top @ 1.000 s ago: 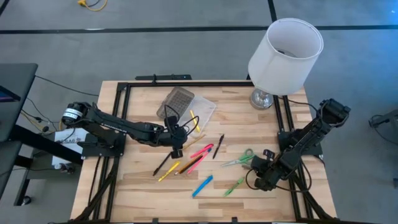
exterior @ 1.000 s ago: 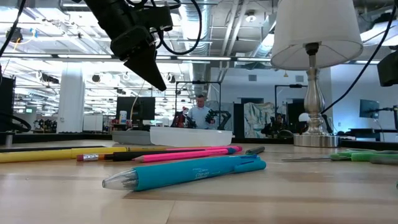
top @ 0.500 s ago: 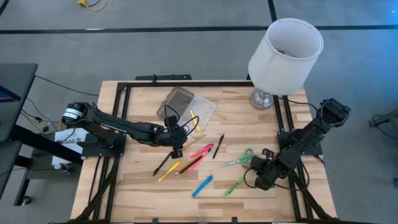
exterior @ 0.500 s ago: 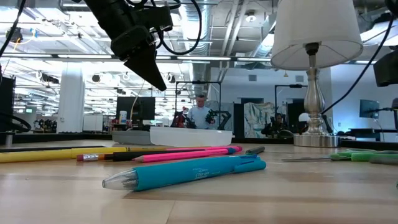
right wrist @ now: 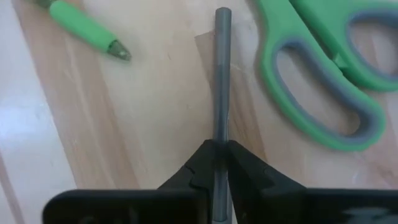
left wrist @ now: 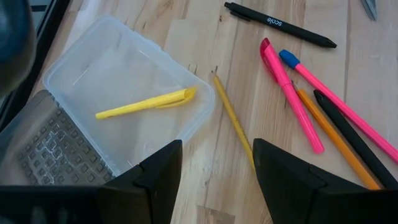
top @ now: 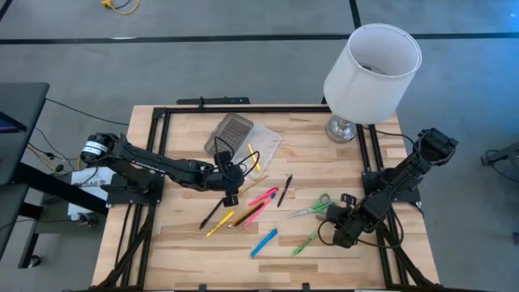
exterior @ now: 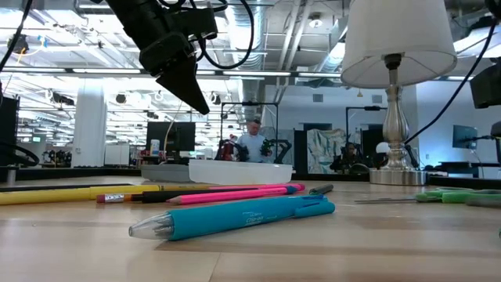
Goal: Pick & place school supplies into a supply box
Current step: Put the gray pen into the supply box
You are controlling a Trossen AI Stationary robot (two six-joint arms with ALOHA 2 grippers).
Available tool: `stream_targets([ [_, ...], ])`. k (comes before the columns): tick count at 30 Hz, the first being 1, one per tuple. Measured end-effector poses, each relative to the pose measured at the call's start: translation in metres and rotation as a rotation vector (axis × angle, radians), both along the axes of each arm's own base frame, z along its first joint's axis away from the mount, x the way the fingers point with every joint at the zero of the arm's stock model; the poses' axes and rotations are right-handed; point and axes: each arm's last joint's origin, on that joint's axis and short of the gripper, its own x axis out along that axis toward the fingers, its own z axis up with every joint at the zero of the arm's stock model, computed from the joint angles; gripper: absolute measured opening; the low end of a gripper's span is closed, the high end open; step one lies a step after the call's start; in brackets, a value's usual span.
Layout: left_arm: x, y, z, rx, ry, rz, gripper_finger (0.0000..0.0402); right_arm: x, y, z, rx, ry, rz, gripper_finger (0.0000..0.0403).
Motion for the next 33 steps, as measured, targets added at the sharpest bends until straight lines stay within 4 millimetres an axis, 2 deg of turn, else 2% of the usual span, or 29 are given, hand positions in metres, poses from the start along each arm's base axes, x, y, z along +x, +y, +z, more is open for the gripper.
stream_targets([
  [4, 0.000, 0.000, 0.000, 0.000, 0.000, -0.001, 0.0193, 0.004, 0.003, 0.000, -0.006, -0.055, 0.085, 0.0006],
  [13, 0.000, 0.000, 0.000, 0.000, 0.001, 0.000, 0.0193, 0.014, -0.002, 0.001, 0.010, -0.084, 0.077, 0.0016],
  [33, -0.001, 0.000, 0.000, -0.002, 0.007, 0.004, 0.0193, 0.032, -0.018, 0.003, -0.061, -0.146, 0.169, 0.0005],
])
